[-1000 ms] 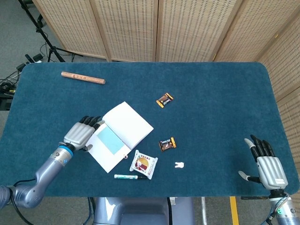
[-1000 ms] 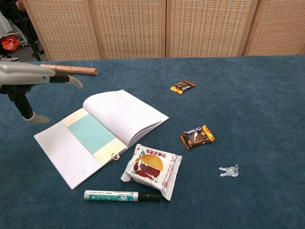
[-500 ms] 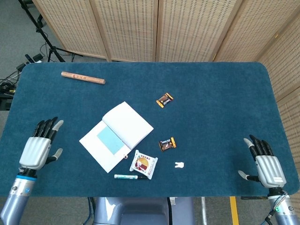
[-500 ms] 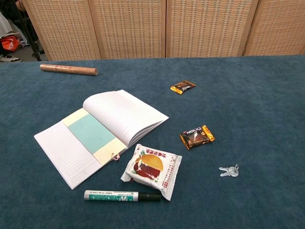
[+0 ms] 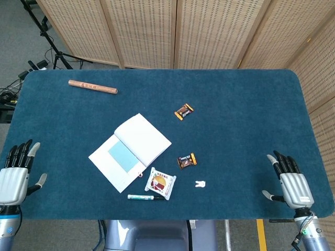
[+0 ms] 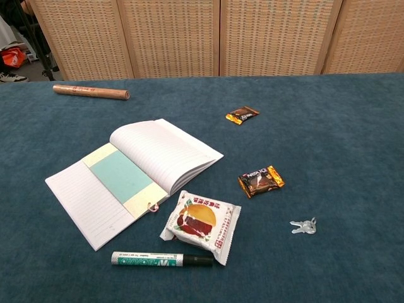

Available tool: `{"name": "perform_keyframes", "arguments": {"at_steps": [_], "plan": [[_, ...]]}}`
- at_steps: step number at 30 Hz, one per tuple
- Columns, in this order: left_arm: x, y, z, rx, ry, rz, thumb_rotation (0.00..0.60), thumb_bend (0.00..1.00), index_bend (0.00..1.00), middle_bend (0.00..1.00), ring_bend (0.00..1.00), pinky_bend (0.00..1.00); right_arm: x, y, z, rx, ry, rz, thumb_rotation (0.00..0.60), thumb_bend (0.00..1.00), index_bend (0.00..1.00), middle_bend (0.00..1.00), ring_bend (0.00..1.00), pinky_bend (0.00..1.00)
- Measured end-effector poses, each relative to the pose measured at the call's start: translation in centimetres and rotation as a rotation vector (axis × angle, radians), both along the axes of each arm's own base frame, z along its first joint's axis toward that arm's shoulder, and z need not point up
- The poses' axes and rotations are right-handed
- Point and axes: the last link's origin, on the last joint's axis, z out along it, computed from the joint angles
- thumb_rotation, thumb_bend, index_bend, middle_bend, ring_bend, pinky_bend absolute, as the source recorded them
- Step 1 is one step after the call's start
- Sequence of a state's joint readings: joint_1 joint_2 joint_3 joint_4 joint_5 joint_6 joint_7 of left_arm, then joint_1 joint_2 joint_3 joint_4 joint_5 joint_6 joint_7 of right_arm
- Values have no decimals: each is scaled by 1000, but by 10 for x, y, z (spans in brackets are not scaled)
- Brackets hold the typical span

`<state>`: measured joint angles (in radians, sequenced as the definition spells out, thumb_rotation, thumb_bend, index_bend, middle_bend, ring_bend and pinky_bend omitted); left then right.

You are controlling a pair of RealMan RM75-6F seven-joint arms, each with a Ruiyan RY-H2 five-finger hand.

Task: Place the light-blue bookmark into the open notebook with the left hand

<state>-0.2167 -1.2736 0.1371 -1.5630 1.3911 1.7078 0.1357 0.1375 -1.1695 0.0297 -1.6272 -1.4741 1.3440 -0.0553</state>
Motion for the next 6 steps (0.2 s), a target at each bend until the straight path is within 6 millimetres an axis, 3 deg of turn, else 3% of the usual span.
{"name": "perform_keyframes", "arguments": {"at_steps": [6], "plan": [[2, -3, 1, 6, -6, -9, 600, 287, 1, 0, 0, 0, 4, 1, -2, 8, 2, 18, 600, 156, 0, 0, 0, 0]]}}
